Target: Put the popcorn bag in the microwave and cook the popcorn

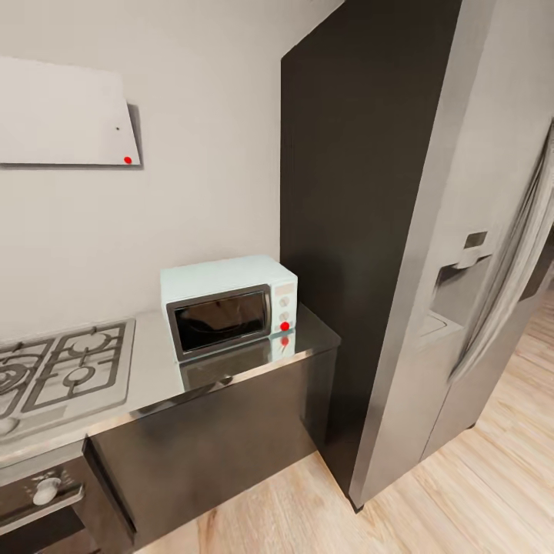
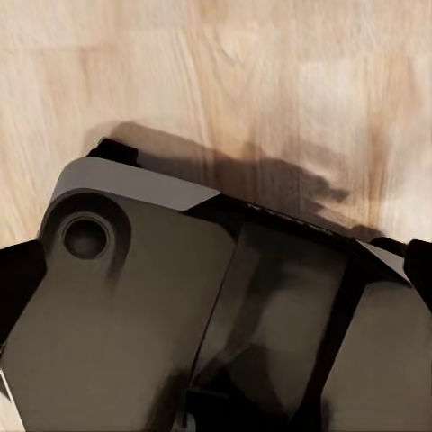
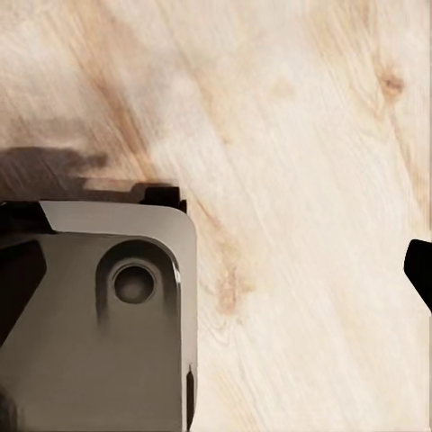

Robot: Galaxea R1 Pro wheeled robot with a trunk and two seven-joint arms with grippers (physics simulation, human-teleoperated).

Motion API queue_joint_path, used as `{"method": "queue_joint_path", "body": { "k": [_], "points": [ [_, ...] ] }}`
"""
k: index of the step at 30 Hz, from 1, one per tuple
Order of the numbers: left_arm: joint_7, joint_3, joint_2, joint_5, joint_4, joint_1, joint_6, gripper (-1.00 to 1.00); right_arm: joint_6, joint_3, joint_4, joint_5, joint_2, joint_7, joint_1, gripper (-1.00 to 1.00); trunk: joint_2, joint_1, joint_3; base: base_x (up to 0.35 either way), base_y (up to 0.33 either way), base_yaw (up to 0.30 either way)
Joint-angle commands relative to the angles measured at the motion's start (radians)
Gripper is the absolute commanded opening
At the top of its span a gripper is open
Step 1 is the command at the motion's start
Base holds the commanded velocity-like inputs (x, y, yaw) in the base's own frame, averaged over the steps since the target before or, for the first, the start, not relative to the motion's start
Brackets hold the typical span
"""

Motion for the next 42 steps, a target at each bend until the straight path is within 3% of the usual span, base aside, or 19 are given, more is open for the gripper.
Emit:
{"method": "queue_joint_path", "body": {
  "k": [1,10,16,27,32,42],
  "points": [
    [0.003,-0.008,0.000,0.006,0.000,0.002,-0.007,1.00,-0.003,-0.009,0.003,0.007,0.000,0.002,-0.001,1.00,-0.001,0.000,-0.002,0.000,0.000,0.000],
    [0.009,-0.008,-0.001,0.005,0.000,0.013,-0.027,1.00,0.002,-0.009,0.003,0.013,0.004,-0.027,-0.001,1.00,-0.001,0.000,-0.002,0.000,0.000,0.206],
    [0.008,-0.008,-0.001,0.005,0.000,0.014,-0.028,1.00,-0.008,-0.010,0.003,0.082,0.001,-0.028,-0.001,1.00,-0.001,0.000,-0.002,0.000,0.000,0.281],
    [0.009,-0.008,-0.002,0.009,0.000,0.014,-0.029,1.00,-0.009,-0.008,0.003,0.093,-0.004,-0.016,-0.001,1.00,-0.001,0.000,-0.002,0.000,0.000,0.282],
    [0.001,-0.008,-0.004,0.003,0.000,0.014,-0.026,1.00,-0.008,-0.008,0.006,0.173,0.005,-0.011,-0.001,1.00,-0.001,0.000,-0.002,0.000,0.000,0.280],
    [0.003,-0.008,-0.005,0.005,0.000,0.014,-0.026,1.00,-0.008,-0.009,0.006,0.185,0.005,-0.012,-0.001,1.00,-0.001,0.000,-0.002,0.000,0.000,0.264]
  ]
}}
